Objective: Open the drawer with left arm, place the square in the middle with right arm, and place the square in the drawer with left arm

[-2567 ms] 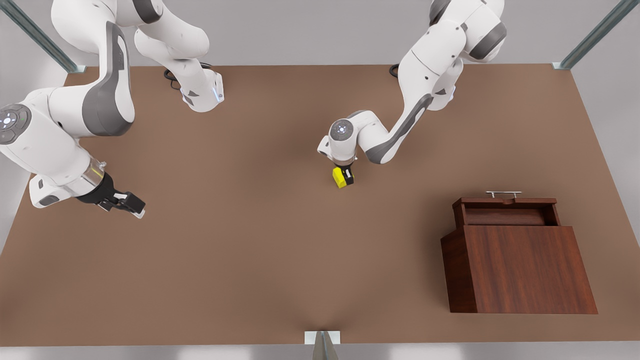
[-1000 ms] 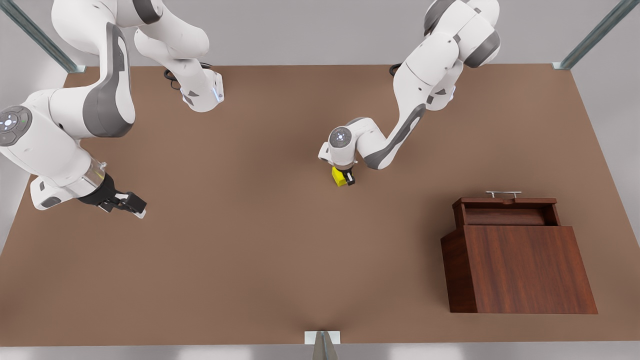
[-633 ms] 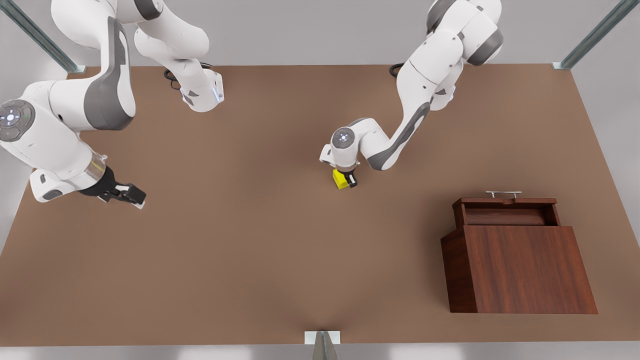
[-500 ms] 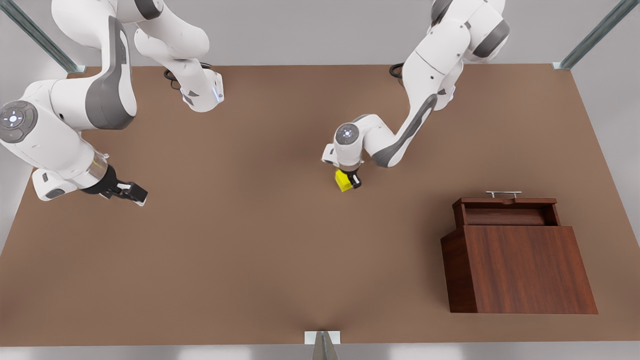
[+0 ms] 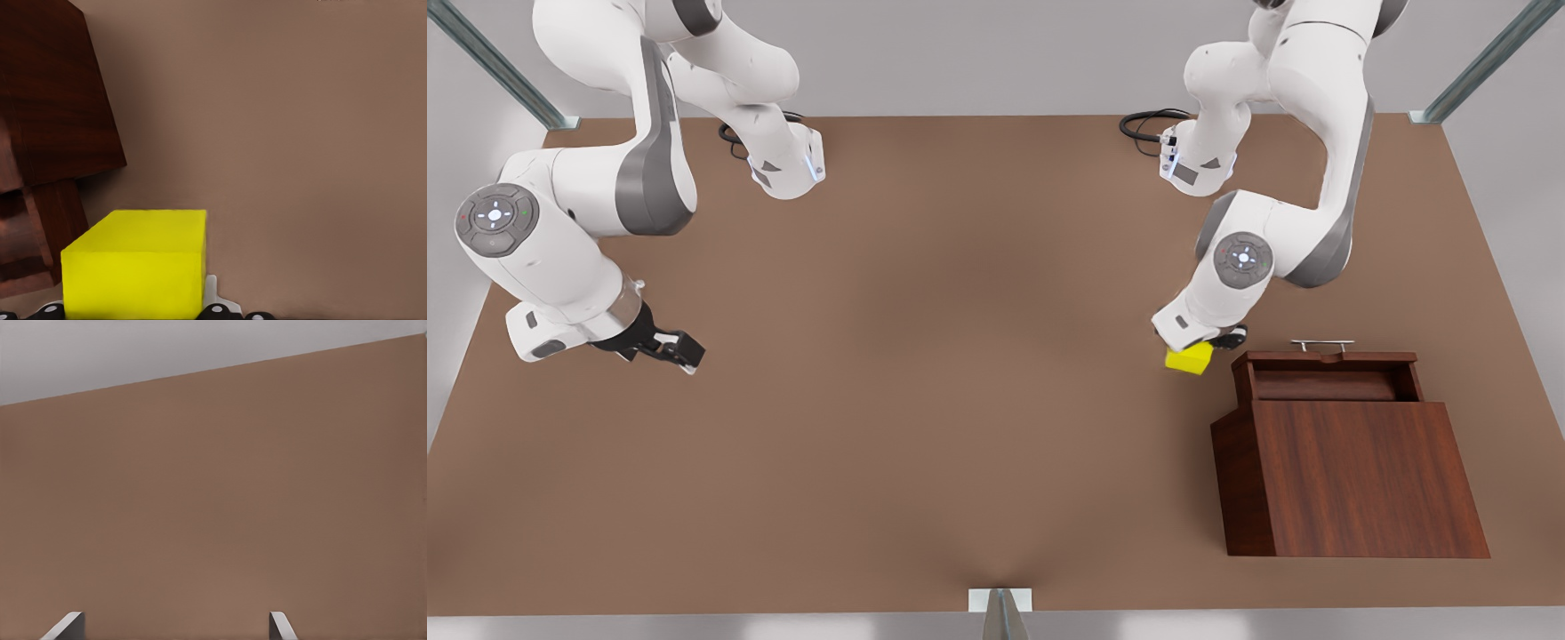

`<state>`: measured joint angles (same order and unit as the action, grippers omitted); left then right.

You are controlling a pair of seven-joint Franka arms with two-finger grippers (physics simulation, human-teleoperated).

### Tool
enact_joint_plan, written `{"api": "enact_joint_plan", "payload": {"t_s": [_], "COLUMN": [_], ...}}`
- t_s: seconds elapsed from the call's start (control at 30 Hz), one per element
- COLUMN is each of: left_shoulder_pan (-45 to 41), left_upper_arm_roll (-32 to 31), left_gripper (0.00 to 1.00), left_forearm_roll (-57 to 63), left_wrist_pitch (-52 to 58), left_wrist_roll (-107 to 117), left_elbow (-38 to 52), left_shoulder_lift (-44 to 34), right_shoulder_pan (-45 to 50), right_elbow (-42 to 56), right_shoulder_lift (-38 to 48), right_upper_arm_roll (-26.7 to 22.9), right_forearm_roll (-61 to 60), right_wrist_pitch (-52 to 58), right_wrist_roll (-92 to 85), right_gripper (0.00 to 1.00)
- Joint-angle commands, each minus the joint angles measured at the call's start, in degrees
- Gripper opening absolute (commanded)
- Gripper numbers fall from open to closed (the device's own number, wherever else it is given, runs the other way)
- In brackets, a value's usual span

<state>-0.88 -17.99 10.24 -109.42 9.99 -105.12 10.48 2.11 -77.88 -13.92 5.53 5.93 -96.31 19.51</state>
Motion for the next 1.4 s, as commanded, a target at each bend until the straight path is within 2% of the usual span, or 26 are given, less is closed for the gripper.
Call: {"api": "enact_joint_plan", "payload": {"t_s": [0.0, 0.27, 0.57, 0.9, 1.37], "left_shoulder_pan": [1.0, 8.9, 14.9, 16.3, 17.9], "left_upper_arm_roll": [2.9, 4.5, 4.5, 4.5, 4.5], "left_gripper": [0.72, 0.72, 0.72, 0.72, 0.72], "left_forearm_roll": [-1.1, -0.5, 2.1, 3.8, 4.0], "left_wrist_pitch": [8.4, 4.7, -2.8, -4.0, -5.7], "left_wrist_roll": [16.0, 15.1, 14.6, -5.7, -14.4], "left_elbow": [0.0, 0.1, 0.1, 0.0, 0.0], "left_shoulder_lift": [-1.5, -1.3, 2.6, 3.4, 5.0], "right_shoulder_pan": [0.0, -0.2, -0.4, -0.6, -0.8], "right_elbow": [0.1, 0.1, 0.0, 0.0, 0.0], "right_shoulder_lift": [0.0, 0.0, -0.1, -0.1, -0.1], "right_upper_arm_roll": [0.0, -0.1, -0.2, -0.2, -0.4], "right_forearm_roll": [0.1, 0.0, 0.0, -0.1, -0.2], "right_wrist_pitch": [-0.7, -0.8, -1.6, -1.7, -1.4], "right_wrist_roll": [1.4, 1.5, 1.4, 1.5, 1.4], "right_gripper": [1.00, 1.00, 1.00, 1.00, 1.00]}}
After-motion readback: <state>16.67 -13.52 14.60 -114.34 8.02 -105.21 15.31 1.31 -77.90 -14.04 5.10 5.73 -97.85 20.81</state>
